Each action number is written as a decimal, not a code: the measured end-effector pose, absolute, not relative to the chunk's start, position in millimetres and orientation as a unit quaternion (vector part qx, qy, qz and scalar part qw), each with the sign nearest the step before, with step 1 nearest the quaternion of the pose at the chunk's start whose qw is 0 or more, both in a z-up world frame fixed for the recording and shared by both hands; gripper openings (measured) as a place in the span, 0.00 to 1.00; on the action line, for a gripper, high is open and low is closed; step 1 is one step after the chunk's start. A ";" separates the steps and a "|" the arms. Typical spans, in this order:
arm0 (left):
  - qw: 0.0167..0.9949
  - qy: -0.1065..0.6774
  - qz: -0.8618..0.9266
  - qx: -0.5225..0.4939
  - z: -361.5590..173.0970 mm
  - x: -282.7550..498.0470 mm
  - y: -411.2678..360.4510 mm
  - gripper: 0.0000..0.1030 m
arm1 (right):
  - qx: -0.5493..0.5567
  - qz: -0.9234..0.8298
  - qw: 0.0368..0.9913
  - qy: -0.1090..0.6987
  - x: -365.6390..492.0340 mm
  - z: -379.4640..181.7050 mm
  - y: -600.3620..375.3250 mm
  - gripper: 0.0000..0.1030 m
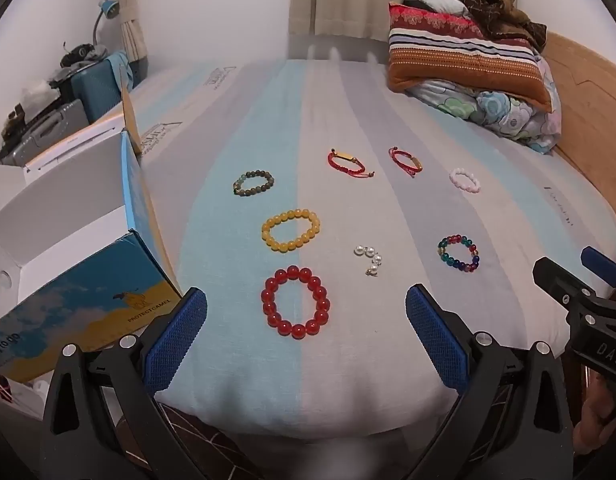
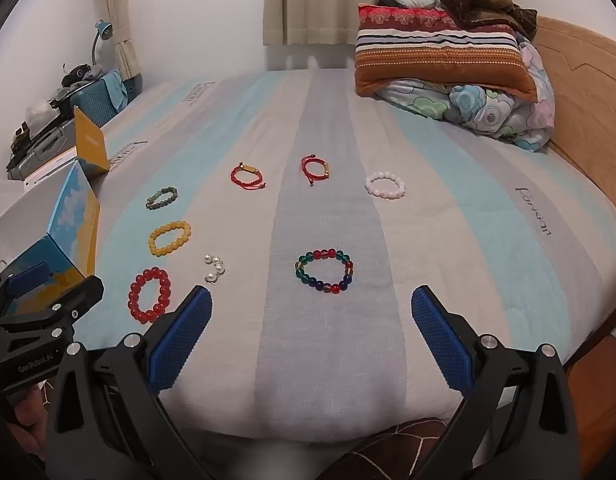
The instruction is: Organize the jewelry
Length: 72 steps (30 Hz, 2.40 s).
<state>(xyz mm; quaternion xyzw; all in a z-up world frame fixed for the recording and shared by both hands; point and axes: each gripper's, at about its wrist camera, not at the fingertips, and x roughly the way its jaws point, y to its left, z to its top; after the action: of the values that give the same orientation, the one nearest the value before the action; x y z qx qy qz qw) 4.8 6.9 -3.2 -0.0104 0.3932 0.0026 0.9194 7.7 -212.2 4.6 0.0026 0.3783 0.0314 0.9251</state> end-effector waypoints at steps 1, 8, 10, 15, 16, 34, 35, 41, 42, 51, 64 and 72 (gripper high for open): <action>0.920 0.392 0.004 -0.009 -1.6 3.8 5.7 0.94 | 0.004 0.032 0.925 0.378 7.4 4.4 -212.1 0.93; 0.920 0.391 0.010 -0.009 -1.1 1.7 -1.0 0.94 | -0.001 0.034 0.924 0.380 9.4 1.5 -209.0 0.93; 0.920 0.391 0.012 -0.009 -1.1 1.4 -0.6 0.94 | 0.001 0.032 0.926 0.376 5.6 3.4 -209.7 0.93; 0.920 0.393 0.014 -0.009 -1.4 1.5 2.7 0.94 | -0.002 0.031 0.926 0.375 4.3 4.5 -208.0 0.93; 0.920 0.393 0.015 -0.008 -1.5 1.4 2.8 0.94 | -0.001 0.031 0.926 0.375 4.4 3.7 -208.9 0.93; 0.923 0.385 0.006 -0.001 4.1 -5.4 0.8 0.94 | 0.002 0.032 0.927 0.375 1.4 2.3 -205.2 0.93; 0.923 0.385 0.007 0.000 4.5 -4.8 0.7 0.94 | 0.001 0.032 0.926 0.375 2.1 2.5 -206.1 0.93; 0.923 0.385 0.008 -0.003 5.0 -3.7 0.9 0.94 | 0.003 0.031 0.927 0.373 1.8 4.7 -207.8 0.93; 0.923 0.385 0.009 -0.003 4.9 -3.3 0.7 0.94 | 0.004 0.031 0.927 0.373 1.9 5.4 -208.1 0.93; 0.922 0.388 0.006 -0.002 2.2 -4.1 1.9 0.94 | 0.004 0.030 0.928 0.372 1.4 7.1 -209.6 0.93; 0.921 0.390 0.001 -0.010 2.4 -3.8 5.0 0.94 | 0.003 0.031 0.928 0.371 1.8 9.8 -209.1 0.93; 0.922 0.388 0.003 -0.010 4.6 -3.8 5.3 0.94 | 0.006 0.029 0.930 0.367 1.0 12.2 -207.9 0.93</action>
<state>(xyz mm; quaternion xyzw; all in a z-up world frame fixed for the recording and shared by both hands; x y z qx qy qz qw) -3.8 5.3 4.6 -0.0105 0.3877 0.0034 0.9217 1.0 -207.9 12.2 0.0056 0.3673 0.0289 0.9296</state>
